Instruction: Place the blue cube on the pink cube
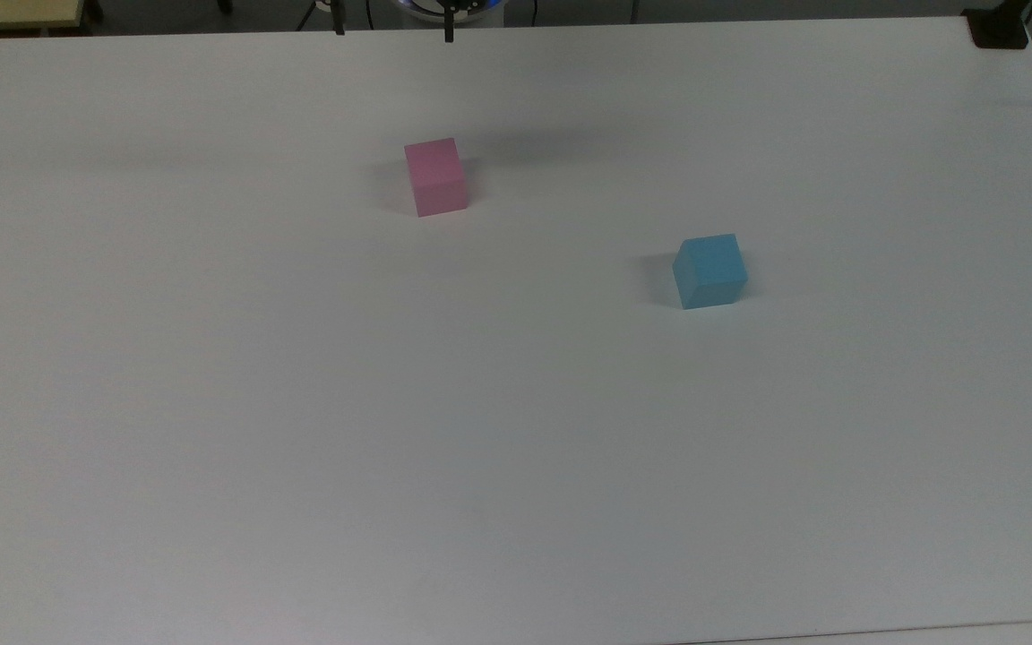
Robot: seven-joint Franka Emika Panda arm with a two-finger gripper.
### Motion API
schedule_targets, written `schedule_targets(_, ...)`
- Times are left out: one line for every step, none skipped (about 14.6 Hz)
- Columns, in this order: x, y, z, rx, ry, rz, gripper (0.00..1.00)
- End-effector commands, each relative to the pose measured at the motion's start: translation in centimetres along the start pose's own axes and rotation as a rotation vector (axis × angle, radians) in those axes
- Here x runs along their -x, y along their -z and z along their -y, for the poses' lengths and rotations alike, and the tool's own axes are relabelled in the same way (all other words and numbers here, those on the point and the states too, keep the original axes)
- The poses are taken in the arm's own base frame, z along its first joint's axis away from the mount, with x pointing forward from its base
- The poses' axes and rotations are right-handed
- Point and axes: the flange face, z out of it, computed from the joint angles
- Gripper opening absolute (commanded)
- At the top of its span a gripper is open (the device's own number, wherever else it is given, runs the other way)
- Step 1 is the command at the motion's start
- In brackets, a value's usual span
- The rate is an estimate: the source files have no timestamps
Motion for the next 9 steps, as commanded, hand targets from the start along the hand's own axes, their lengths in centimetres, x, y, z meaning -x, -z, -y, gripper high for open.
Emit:
schedule_targets(-0.2,0.3,0.3,-0.022,0.017,0.008,1.0)
schedule_targets(-0.2,0.4,0.4,-0.037,0.023,0.007,1.0)
schedule_targets(-0.2,0.3,0.5,-0.042,0.022,0.005,1.0)
schedule_targets(-0.3,0.3,0.9,-0.043,0.031,0.005,1.0)
schedule_targets(-0.5,0.1,1.6,-0.047,0.041,0.0,1.0)
schedule_targets(-0.9,-0.4,2.3,-0.062,0.049,0.005,1.0)
schedule_targets(-1.2,-0.7,3.3,-0.093,0.053,0.007,1.0)
schedule_targets(-1.8,-1.4,4.5,-0.13,0.061,0.004,1.0)
schedule_targets(-2.5,-2.1,6.0,-0.151,0.07,-0.001,1.0)
